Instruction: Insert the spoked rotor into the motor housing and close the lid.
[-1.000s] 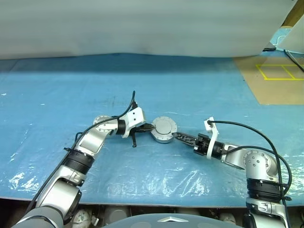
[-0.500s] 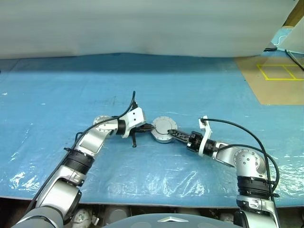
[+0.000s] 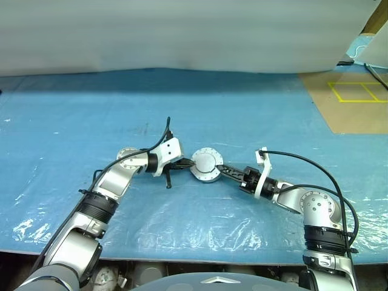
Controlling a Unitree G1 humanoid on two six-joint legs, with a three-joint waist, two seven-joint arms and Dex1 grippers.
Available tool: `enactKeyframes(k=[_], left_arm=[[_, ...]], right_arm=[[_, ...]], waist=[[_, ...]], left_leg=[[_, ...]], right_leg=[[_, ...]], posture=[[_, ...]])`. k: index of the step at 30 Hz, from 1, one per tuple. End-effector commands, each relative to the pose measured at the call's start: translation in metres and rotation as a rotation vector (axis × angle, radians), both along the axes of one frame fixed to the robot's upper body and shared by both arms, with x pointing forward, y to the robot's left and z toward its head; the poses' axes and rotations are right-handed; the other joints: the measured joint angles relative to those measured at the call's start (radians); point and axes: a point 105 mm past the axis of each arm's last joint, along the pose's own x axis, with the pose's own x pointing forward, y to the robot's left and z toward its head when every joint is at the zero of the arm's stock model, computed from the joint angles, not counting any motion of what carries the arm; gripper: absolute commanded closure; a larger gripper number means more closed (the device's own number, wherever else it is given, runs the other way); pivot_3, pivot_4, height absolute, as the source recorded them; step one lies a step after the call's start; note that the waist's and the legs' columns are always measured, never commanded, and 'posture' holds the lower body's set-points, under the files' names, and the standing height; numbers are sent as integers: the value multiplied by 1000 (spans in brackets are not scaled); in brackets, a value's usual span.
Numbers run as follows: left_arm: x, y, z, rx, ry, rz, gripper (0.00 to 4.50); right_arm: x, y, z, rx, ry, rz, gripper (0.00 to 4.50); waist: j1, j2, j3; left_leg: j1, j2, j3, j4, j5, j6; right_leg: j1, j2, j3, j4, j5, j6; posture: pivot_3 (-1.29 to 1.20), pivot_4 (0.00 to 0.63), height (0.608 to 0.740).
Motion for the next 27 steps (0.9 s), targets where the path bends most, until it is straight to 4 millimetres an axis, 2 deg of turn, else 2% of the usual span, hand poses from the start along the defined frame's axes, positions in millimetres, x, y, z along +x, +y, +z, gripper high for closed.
enactKeyframes(k=[1,5,9,11,13,16,20,24,27], left_arm=[[1,-5,14,-88,20,18,4500],[4,0,49,-209,27,23,4500],[4,12,61,-247,40,16,4500],[1,24,64,-264,77,8,4500],[1,37,60,-243,126,40,4500],[13,52,46,-216,172,166,4500],[24,64,47,-361,226,294,4500],[22,84,53,-562,361,365,3588],[16,95,59,-692,440,387,2517]], right_arm=[[-2,4,-15,-20,66,-20,3351],[0,4,-14,3,89,-35,3351],[4,5,-15,15,116,-49,3352],[8,8,-7,56,104,-55,3352],[13,11,7,116,73,-55,3352],[20,22,37,211,0,-32,3352],[34,36,81,325,-109,-12,3352],[38,53,103,356,-147,41,3352],[38,61,110,373,-147,74,3352]], waist=[[-1,0,0],[-2,1,1],[-8,1,1],[-11,1,1],[-13,2,2],[-18,5,5],[-18,6,11],[-16,5,12],[-13,5,12]], left_leg=[[0,0,0,0,0,0],[-4,0,0,0,0,0],[-6,0,0,-1,0,-1],[-5,0,0,-2,0,-1],[-5,0,0,-3,0,-1],[-6,0,0,-3,0,-1],[-8,0,0,-2,0,-1],[-12,0,-1,-2,1,0],[-14,0,-1,-2,3,3]], right_leg=[[0,0,0,0,0,0],[-6,0,0,1,0,0],[-8,2,0,1,3,3],[-8,2,0,1,3,3],[-10,2,0,1,3,3],[-12,2,0,1,3,4],[-14,1,0,2,3,4],[-16,2,-1,2,3,4],[-16,3,-1,1,3,4]], posture=[[0,150,740],[0,150,740],[0,150,740],[0,150,740],[0,150,740],[0,150,740],[0,150,740],[0,150,740],[0,150,740]])
